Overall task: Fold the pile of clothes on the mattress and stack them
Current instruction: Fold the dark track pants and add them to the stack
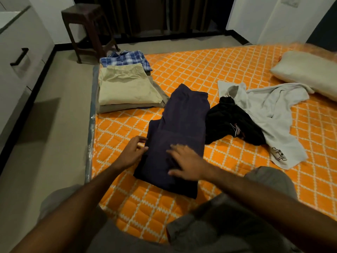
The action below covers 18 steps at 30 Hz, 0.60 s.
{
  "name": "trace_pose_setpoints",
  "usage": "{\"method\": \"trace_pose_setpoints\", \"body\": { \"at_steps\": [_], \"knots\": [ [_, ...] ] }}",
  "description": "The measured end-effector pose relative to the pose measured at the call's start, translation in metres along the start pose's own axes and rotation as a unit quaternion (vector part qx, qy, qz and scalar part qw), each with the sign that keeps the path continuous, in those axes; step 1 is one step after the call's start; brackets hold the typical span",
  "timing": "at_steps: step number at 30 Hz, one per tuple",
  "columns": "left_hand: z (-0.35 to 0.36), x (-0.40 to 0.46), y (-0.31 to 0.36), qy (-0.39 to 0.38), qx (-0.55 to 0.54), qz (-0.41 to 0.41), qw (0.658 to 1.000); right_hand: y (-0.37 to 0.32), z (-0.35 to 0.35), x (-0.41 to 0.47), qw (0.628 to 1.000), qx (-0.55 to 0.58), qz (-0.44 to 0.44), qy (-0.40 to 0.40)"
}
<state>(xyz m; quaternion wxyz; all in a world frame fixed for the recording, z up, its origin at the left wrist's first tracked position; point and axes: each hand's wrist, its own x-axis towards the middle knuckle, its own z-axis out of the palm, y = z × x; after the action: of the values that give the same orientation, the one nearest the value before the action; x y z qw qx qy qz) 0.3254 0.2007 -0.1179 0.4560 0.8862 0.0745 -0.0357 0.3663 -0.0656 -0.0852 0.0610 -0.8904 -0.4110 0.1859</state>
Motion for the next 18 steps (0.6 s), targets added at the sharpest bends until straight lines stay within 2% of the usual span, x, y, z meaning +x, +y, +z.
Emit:
{"method": "trace_pose_setpoints", "body": {
  "at_steps": [2,3,7,10,13,18],
  "knots": [
    [0.009,0.01,-0.009,0.0,0.152,0.107,0.983,-0.027,0.04,-0.009,0.998,-0.034,0.004,-0.047],
    [0.012,0.017,-0.008,-0.012,0.212,0.129,0.969,-0.036,0.056,-0.011,0.998,-0.046,0.013,-0.045],
    [0.029,0.045,0.014,-0.123,0.374,0.149,0.907,-0.049,0.082,-0.003,0.994,-0.094,0.059,-0.022],
    [0.038,0.064,0.028,-0.175,0.409,0.118,0.888,-0.053,0.071,0.005,0.993,-0.093,0.072,-0.022],
    [0.043,0.07,0.038,-0.187,0.429,0.093,0.879,-0.054,0.048,0.008,0.992,-0.099,0.05,-0.06],
    [0.033,0.071,0.034,-0.195,0.419,0.095,0.882,-0.064,-0.002,-0.009,0.997,0.066,0.002,-0.051]
  ]
}}
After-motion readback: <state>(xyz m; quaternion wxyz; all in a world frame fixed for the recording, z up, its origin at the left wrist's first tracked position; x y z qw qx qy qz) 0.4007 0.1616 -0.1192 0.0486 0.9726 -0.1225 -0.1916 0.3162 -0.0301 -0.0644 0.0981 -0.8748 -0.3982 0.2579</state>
